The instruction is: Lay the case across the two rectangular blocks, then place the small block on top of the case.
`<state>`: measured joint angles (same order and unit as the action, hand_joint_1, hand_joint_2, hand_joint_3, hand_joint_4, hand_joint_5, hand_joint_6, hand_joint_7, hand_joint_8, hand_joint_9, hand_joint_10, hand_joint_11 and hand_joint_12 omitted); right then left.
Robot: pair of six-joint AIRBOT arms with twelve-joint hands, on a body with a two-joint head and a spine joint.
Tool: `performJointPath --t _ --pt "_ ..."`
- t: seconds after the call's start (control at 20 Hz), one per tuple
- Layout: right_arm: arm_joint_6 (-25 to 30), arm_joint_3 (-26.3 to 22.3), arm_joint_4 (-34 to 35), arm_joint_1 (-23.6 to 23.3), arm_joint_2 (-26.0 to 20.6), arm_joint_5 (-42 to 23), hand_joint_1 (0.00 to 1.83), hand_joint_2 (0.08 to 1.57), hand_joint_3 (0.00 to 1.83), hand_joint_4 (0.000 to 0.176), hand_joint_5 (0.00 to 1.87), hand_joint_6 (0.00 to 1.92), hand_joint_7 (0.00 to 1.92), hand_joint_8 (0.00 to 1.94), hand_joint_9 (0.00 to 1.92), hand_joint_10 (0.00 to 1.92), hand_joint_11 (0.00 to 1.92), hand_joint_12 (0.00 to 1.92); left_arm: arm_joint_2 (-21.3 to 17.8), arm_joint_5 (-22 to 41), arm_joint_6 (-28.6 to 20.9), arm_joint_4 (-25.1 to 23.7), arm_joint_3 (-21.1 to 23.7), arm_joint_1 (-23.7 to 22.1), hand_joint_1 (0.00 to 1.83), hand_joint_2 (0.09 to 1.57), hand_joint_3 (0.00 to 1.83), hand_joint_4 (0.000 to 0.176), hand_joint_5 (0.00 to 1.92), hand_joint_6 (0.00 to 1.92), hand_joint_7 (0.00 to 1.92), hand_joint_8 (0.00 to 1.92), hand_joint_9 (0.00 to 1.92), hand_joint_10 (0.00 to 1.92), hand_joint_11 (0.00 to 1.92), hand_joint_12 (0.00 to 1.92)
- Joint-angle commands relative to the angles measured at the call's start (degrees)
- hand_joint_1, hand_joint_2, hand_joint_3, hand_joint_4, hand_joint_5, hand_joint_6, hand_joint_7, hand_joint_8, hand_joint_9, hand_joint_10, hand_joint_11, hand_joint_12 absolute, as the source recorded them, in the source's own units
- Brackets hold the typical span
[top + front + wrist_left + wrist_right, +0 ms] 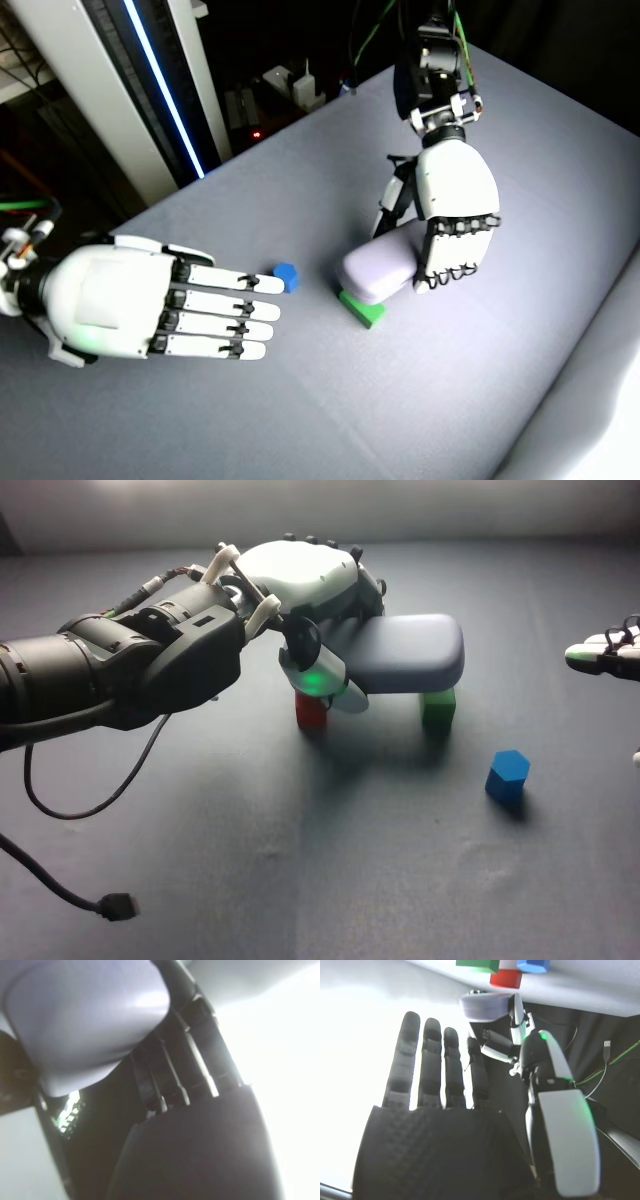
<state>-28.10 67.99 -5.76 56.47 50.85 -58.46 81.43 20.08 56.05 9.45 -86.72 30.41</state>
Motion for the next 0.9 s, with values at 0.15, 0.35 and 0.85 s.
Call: performJointPath --t 0.15,0.35,0.85 --pt "0.31 0.30 1.90 -0.30 -0.17 -6.73 0.63 1.29 0.00 0.064 0.22 0.00 0.25 0.01 0.35 0.00 0.28 0.24 0.32 6.00 0.83 0.54 -0.21 -0.12 1.26 1.12 0.00 0.000 0.95 0.83 1.01 1.14 0.98 0.57 0.73 1.21" --pt "0.46 0.30 1.90 -0.30 -0.09 -6.73 0.62 1.28 0.00 0.072 0.23 0.00 0.27 0.00 0.34 0.00 0.28 0.22 0.32 5.84 1.08 0.61 -0.18 -0.17 1.11 0.99 0.00 0.000 0.87 0.02 0.93 0.04 0.90 0.17 0.44 1.20" --pt "0.54 0.29 1.90 -0.30 -0.04 -6.73 0.73 1.28 0.00 0.059 0.23 0.00 0.28 0.00 0.31 0.00 0.26 0.19 -0.47 7.04 1.15 0.63 0.99 -0.03 1.02 0.93 0.00 0.000 0.58 0.00 0.59 0.00 0.62 0.00 0.18 0.91"
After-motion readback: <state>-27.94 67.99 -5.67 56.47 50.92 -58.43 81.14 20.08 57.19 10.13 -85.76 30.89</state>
